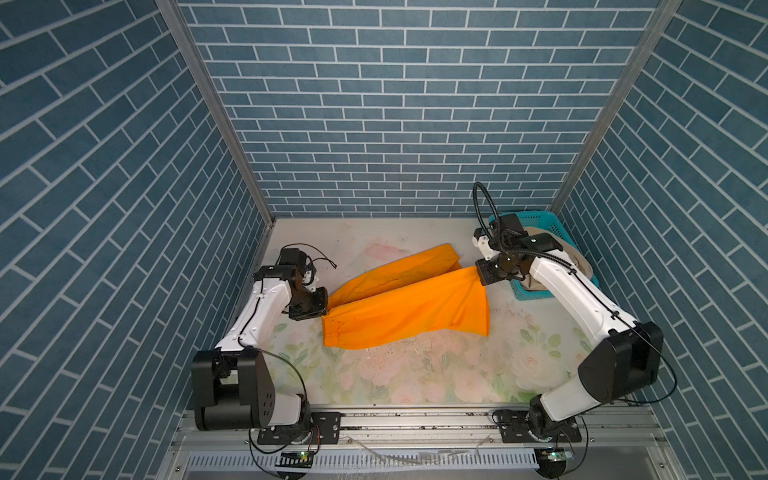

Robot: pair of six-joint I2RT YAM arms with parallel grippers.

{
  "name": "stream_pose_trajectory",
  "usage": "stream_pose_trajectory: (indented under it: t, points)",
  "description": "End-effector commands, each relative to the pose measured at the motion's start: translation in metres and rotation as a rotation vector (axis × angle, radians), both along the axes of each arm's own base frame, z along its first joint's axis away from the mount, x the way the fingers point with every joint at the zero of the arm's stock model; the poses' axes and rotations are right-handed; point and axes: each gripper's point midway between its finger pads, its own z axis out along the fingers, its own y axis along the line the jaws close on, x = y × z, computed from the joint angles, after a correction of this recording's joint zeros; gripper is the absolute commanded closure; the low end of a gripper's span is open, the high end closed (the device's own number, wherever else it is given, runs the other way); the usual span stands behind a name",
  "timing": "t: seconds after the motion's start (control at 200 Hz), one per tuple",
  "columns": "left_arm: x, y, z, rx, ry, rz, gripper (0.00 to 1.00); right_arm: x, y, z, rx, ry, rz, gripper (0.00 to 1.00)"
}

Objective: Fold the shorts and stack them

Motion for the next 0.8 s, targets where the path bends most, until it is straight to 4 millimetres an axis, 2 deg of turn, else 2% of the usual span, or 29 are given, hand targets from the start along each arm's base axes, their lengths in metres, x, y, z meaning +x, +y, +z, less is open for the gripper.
stream_pose_trajectory:
  t: [0.0,0.235,0.4,0.55,0.795]
  points:
    - [-0.002,0.023,-0.013,0.060,0.038,0.044,1.00,0.031,-0.009,0.010,-0.034,-0.066,0.021,1.00]
    - [0.015,0.026,-0.023,0.033,0.061,0.058,1.00,0.062,-0.002,-0.004,-0.032,-0.029,0.042,1.00]
    - [0.021,0.029,-0.032,0.039,0.091,0.071,1.00,0.074,0.006,-0.004,0.005,-0.023,0.058,1.00]
    - [0.025,0.034,-0.043,0.052,0.129,0.091,1.00,0.083,0.007,-0.013,0.009,-0.010,0.066,1.00]
    - [0.039,0.039,-0.045,0.067,0.118,0.135,1.00,0.098,0.010,-0.027,0.047,0.018,0.064,1.00]
